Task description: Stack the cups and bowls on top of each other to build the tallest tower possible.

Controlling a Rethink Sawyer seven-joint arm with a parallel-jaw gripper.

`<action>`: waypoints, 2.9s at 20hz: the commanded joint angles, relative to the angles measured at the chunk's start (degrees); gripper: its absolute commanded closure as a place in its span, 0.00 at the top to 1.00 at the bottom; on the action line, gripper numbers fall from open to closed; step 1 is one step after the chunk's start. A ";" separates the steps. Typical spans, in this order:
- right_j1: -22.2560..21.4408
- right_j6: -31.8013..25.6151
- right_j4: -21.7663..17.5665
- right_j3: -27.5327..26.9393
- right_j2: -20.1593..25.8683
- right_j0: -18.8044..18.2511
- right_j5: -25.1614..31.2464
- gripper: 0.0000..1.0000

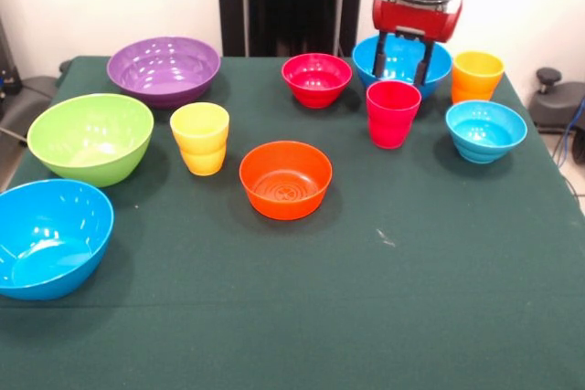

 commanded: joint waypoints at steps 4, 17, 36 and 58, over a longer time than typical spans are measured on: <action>4.33 8.39 3.33 -6.09 3.28 2.30 3.69 1.00; 8.16 9.32 4.17 -5.94 3.04 3.25 -2.24 1.00; 10.38 9.11 4.01 -6.72 2.64 3.59 -3.08 1.00; 12.95 10.48 5.00 -7.12 3.14 4.84 -6.42 1.00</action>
